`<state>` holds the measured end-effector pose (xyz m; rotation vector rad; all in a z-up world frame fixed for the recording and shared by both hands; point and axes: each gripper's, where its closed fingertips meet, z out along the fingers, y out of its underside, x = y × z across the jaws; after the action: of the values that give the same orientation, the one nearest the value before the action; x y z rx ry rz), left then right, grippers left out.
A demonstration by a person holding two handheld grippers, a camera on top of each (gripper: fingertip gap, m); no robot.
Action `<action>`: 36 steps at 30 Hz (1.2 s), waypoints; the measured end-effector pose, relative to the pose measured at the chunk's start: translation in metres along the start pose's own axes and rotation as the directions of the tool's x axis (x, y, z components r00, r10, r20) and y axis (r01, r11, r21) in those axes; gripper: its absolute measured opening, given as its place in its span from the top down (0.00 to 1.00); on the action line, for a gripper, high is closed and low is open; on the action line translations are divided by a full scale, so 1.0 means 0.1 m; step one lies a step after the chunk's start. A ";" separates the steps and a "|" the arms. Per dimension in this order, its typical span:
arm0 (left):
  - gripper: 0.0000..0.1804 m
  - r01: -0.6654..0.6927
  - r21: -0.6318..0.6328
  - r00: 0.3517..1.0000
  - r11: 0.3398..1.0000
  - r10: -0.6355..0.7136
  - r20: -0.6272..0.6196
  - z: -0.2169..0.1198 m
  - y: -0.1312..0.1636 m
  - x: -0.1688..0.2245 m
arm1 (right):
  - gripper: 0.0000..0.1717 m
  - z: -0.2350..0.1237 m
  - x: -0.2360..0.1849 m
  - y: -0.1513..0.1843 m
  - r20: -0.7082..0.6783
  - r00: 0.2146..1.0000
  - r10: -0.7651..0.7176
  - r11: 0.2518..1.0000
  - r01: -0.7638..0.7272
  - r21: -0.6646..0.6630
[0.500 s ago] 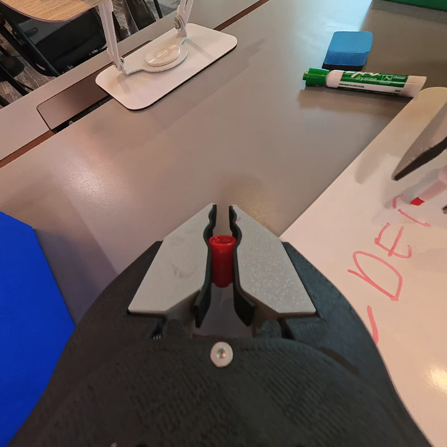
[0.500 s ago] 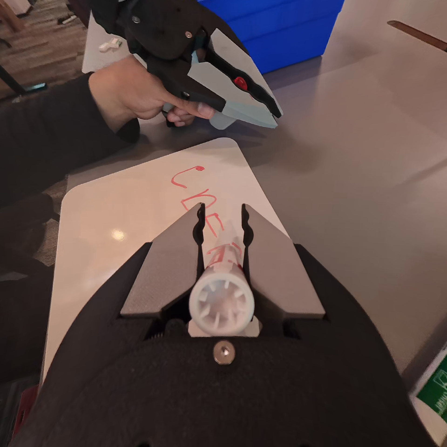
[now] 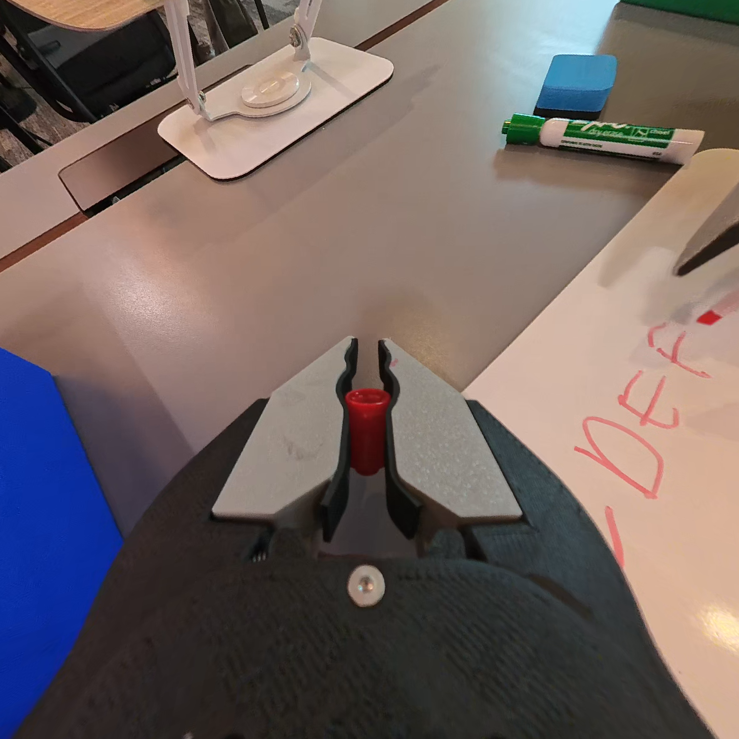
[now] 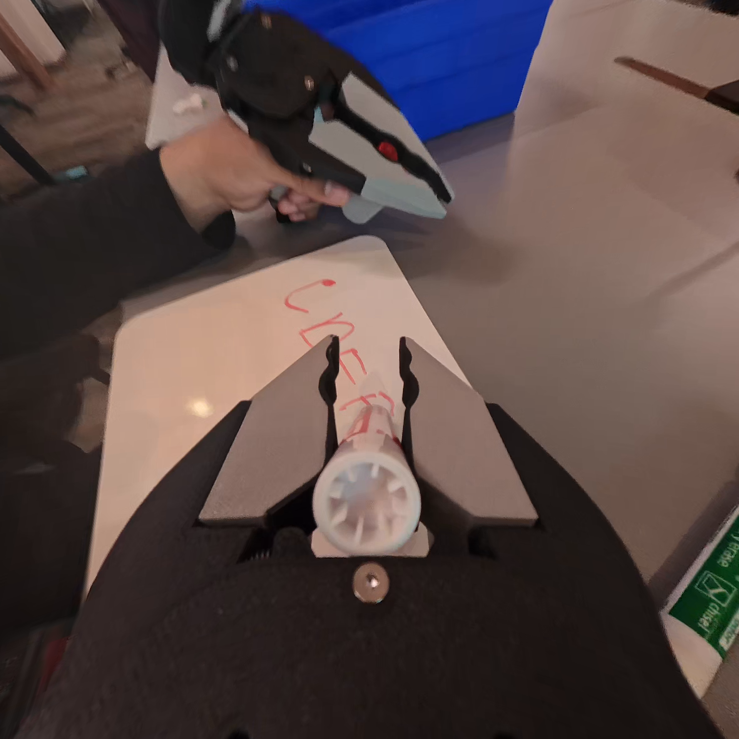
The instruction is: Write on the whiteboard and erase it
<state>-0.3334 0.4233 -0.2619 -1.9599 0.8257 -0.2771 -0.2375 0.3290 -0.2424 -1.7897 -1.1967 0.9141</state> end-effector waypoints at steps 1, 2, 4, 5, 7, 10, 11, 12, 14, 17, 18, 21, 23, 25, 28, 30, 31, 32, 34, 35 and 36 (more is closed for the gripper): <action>0.96 -0.002 0.000 1.000 1.000 0.002 0.001 0.00 0.00 0.00 | 0.83 -0.03 0.00 -0.04 0.012 1.000 0.014 0.999 -0.014 0.031; 0.96 -0.004 0.000 1.000 1.000 0.004 0.002 0.00 0.00 0.00 | 0.83 -0.06 0.01 -0.07 0.016 1.000 0.017 0.999 -0.018 0.051; 0.95 -0.006 -0.002 1.000 1.000 0.006 0.002 0.00 0.00 0.00 | 0.83 -0.10 0.06 -0.06 0.000 1.000 0.010 0.998 -0.010 0.061; 0.96 -0.007 -0.002 1.000 1.000 0.007 0.003 0.00 0.00 0.00 | 0.83 -0.11 0.07 -0.06 -0.007 1.000 0.002 0.998 -0.002 0.062; 0.96 -0.009 0.001 1.000 1.000 0.009 0.004 0.00 0.00 0.00 | 0.83 -0.16 0.08 -0.06 -0.016 1.000 -0.010 0.997 0.011 0.074; 0.96 -0.002 0.008 1.000 1.000 0.002 0.007 -0.01 -0.01 -0.01 | 0.83 -0.23 0.12 -0.06 -0.038 0.999 -0.014 0.996 0.017 0.086; 0.96 0.000 0.011 1.000 1.000 0.000 0.008 -0.01 -0.01 -0.01 | 0.83 -0.25 0.16 -0.05 -0.053 0.999 -0.011 0.996 0.015 0.082; 0.96 0.003 0.013 1.000 1.000 -0.003 0.010 -0.01 -0.01 -0.02 | 0.83 -0.26 0.19 -0.03 -0.072 0.997 -0.007 0.997 0.013 0.074; 0.96 0.004 0.018 1.000 1.000 -0.004 0.011 -0.02 -0.02 -0.02 | 0.83 -0.27 0.22 -0.02 -0.077 0.997 0.001 0.997 0.005 0.075; 0.96 0.000 0.023 1.000 1.000 0.000 0.011 -0.02 -0.03 -0.02 | 0.83 -0.29 0.22 -0.05 -0.078 0.997 0.004 0.996 0.003 0.092; 0.96 -0.001 0.024 1.000 1.000 0.001 0.013 -0.02 -0.03 -0.02 | 0.83 -0.30 0.22 -0.06 -0.081 0.997 0.004 0.995 0.004 0.099; 0.96 -0.003 0.029 1.000 1.000 0.003 0.012 -0.02 -0.04 -0.02 | 0.83 -0.28 0.21 -0.05 -0.071 0.997 0.009 0.995 -0.002 0.098; 0.96 0.000 0.034 1.000 0.999 0.000 0.005 -0.02 -0.04 -0.01 | 0.83 -0.27 0.23 -0.01 -0.087 0.996 0.013 0.998 -0.007 0.069; 0.96 0.007 0.041 1.000 0.999 -0.007 0.002 -0.03 -0.05 -0.02 | 0.83 -0.27 0.28 0.02 -0.118 0.993 0.006 0.999 0.001 0.052; 0.96 0.014 0.046 1.000 0.999 -0.014 0.003 -0.04 -0.05 -0.03 | 0.83 -0.28 0.25 0.00 -0.091 0.996 0.024 0.997 -0.017 0.073; 0.95 0.009 0.045 1.000 0.999 -0.009 0.005 -0.04 -0.05 -0.02 | 0.83 -0.27 0.25 0.00 -0.091 0.996 0.021 0.998 -0.014 0.068; 0.96 0.005 0.044 1.000 0.999 -0.005 0.006 -0.03 -0.05 -0.02 | 0.83 -0.26 0.24 0.00 -0.086 0.996 0.021 0.998 -0.016 0.066; 0.96 0.001 0.042 1.000 0.999 -0.001 0.008 -0.03 -0.05 -0.02 | 0.83 -0.25 0.23 0.00 -0.082 0.996 0.021 0.998 -0.016 0.063; 0.96 -0.006 0.036 1.000 0.999 0.006 0.009 -0.03 -0.04 -0.01 | 0.83 -0.22 0.22 0.01 -0.083 0.996 0.018 0.999 -0.014 0.051; 0.96 -0.008 0.033 1.000 0.999 0.008 0.009 -0.02 -0.04 -0.01 | 0.83 -0.20 0.23 0.02 -0.094 0.995 0.015 0.999 -0.011 0.042; 0.96 -0.009 0.030 1.000 1.000 0.009 0.009 -0.02 -0.04 -0.01 | 0.83 -0.19 0.24 0.03 -0.109 0.994 0.008 0.999 -0.004 0.035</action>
<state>-0.3335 0.4237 -0.2575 -1.9275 0.8195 -0.2739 -0.2124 0.3474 -0.2403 -1.7922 -1.1008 0.8247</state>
